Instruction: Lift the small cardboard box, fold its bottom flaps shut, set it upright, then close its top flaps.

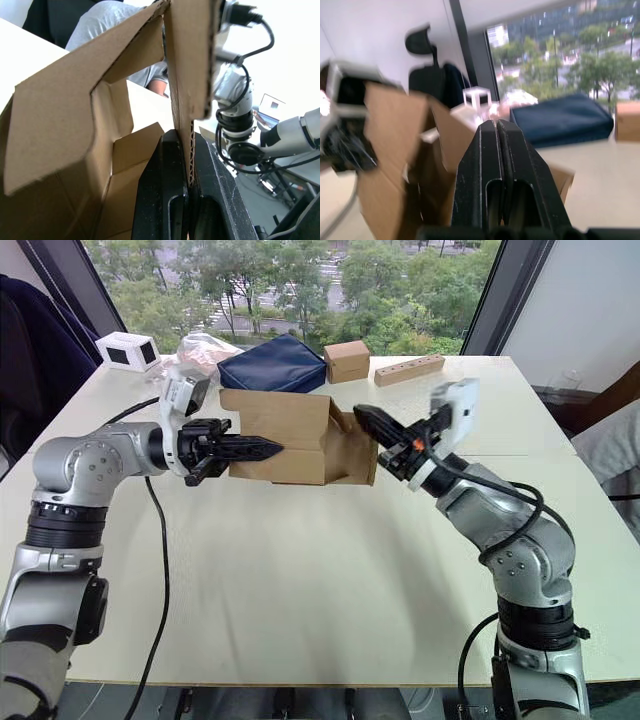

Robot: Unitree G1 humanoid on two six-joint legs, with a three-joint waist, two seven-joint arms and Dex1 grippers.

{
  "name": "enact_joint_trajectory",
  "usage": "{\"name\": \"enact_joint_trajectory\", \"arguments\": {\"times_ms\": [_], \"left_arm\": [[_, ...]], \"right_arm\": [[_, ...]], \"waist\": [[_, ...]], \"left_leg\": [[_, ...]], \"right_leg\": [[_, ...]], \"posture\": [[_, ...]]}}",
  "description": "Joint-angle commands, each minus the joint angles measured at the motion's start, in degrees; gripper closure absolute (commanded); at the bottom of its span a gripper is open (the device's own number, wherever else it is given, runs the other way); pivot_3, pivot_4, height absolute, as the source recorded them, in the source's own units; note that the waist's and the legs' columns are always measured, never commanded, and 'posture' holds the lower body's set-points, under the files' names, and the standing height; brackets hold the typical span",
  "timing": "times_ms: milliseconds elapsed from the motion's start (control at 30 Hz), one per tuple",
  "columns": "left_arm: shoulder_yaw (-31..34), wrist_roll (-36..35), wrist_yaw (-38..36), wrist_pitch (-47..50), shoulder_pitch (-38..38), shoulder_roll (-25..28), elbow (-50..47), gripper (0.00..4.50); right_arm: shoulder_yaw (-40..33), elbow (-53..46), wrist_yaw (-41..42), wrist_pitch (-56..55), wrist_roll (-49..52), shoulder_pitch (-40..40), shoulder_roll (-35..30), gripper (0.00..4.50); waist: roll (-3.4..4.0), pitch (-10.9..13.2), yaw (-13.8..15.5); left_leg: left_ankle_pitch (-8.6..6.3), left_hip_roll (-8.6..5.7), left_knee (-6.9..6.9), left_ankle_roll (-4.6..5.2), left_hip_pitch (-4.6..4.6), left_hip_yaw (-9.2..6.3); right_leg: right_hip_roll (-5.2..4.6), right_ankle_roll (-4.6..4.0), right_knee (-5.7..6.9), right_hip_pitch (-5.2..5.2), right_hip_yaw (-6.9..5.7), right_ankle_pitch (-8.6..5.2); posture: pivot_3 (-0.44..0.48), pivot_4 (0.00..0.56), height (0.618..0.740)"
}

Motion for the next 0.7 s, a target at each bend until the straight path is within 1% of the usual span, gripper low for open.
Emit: {"name": "enact_joint_trajectory", "arguments": {"times_ms": [33, 267, 333, 433, 567, 700], "left_arm": [[1.5, -1.6, 0.2, 0.3, -1.3, 0.1, -2.0, 4.5], [2.0, -3.3, 1.1, 1.4, -1.3, -0.4, -2.3, 4.5], [2.8, -4.4, 1.7, 2.5, -1.6, -0.8, -2.3, 4.5], [2.3, -4.8, 1.5, 3.0, -0.4, -0.4, -3.8, 4.5], [2.0, -4.8, 1.1, 3.2, 0.6, 0.1, -4.9, 4.5], [2.3, -3.8, 1.4, 2.3, 0.5, 0.1, -3.8, 4.5]], "right_arm": [[0.6, -1.5, 1.9, -1.3, -1.1, -0.4, 0.7, 4.48], [2.5, -2.1, 3.8, -0.6, -0.4, -1.2, 3.7, 4.48], [2.7, -2.1, 3.7, -0.5, -0.4, -1.2, 4.5, 4.48], [3.2, -2.3, 3.4, -0.5, -0.7, -1.3, 5.5, 4.48], [3.3, -2.5, 3.1, -0.5, -0.8, -1.4, 5.9, 4.48], [2.8, -3.3, 2.9, -0.2, -0.5, -1.1, 5.6, 4.48]], "waist": [[0.0, 0.0, 0.0], [0.0, 0.0, 0.0], [0.0, 0.0, 0.0], [0.0, 0.0, 0.0], [0.0, 0.0, 0.0], [0.0, 0.0, 0.0]], "left_leg": [[0.0, 0.0, 0.0, 0.0, 0.0, 0.0], [0.0, 0.0, 0.01, 0.0, 0.0, -0.01], [0.0, 0.0, 0.02, 0.0, 0.0, -0.01], [0.0, 0.0, 0.02, 0.0, 0.0, -0.01], [0.0, 0.0, 0.03, 0.0, 0.0, -0.01], [0.0, 0.0, 0.03, 0.0, 0.0, -0.01]], "right_leg": [[0.0, 0.0, 0.0, 0.0, 0.0, 0.0], [-0.01, 0.0, 0.03, -0.01, 0.0, 0.0], [-0.01, 0.0, 0.03, -0.01, 0.0, 0.0], [-0.01, 0.0, 0.04, -0.01, 0.0, 0.0], [-0.01, 0.0, 0.05, -0.02, 0.0, 0.0], [-0.01, 0.0, 0.06, -0.02, 0.0, 0.0]], "posture": [[0.0, 0.15, 0.74], [0.0, 0.15, 0.74], [0.0, 0.15, 0.74], [0.0, 0.15, 0.74], [0.0, 0.15, 0.74], [0.0, 0.15, 0.74]]}}
